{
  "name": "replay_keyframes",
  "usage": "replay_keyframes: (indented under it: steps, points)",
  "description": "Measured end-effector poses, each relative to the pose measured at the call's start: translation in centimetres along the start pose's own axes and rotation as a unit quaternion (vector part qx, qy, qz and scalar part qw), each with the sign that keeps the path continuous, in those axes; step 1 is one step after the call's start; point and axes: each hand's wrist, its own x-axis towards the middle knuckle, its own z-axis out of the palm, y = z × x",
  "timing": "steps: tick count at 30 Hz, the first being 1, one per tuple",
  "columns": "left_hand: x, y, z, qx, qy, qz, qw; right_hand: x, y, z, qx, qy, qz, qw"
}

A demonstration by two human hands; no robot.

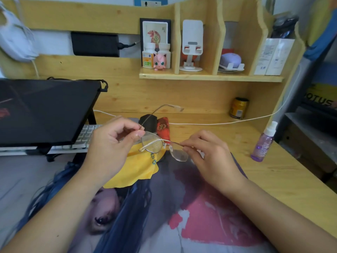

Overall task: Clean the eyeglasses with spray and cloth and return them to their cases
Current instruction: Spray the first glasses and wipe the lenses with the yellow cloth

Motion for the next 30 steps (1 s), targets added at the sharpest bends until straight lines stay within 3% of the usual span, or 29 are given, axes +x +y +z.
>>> replay_keyframes:
  steps: [3,8,13,15,18,21,23,27,30]
  points:
    - [0.0,-0.1,0.0,-0.004,-0.002,-0.009,1.0,0.2,-0.1,-0.3,0.0,-0.005,0.002,1.0]
    - [0.3,-0.2,-0.3,-0.035,0.03,-0.023,0.999,0.2,0.0,-0.8,0.068,0.053,0.101,0.991]
    - [0.6,0.0,-0.9,-0.024,0.061,-0.018,0.998,-0.5,0.9,-1.1,0.1,-0.02,0.062,0.993]
    - [0.9,0.2,-1.6,-0.035,0.07,-0.017,0.997,-0.5,1.5,-1.2,0.115,-0.051,0.097,0.987]
    - [1.4,0.3,-2.9,-0.047,0.055,-0.008,0.997,0.8,2.4,-0.2,0.127,-0.105,0.237,0.957]
    - [1.2,0.8,-3.1,-0.059,0.009,0.003,0.998,3.4,2.8,2.3,0.132,-0.231,0.368,0.891]
    - [1.0,1.1,-2.8,-0.062,-0.028,0.006,0.998,4.9,2.6,4.1,0.139,-0.277,0.401,0.862]
    - [0.7,1.0,-2.3,-0.095,-0.059,-0.001,0.994,6.6,2.2,6.6,0.132,-0.286,0.434,0.844]
    - [0.5,1.0,-1.6,-0.122,-0.065,-0.024,0.99,7.2,2.1,6.9,0.19,-0.275,0.469,0.818]
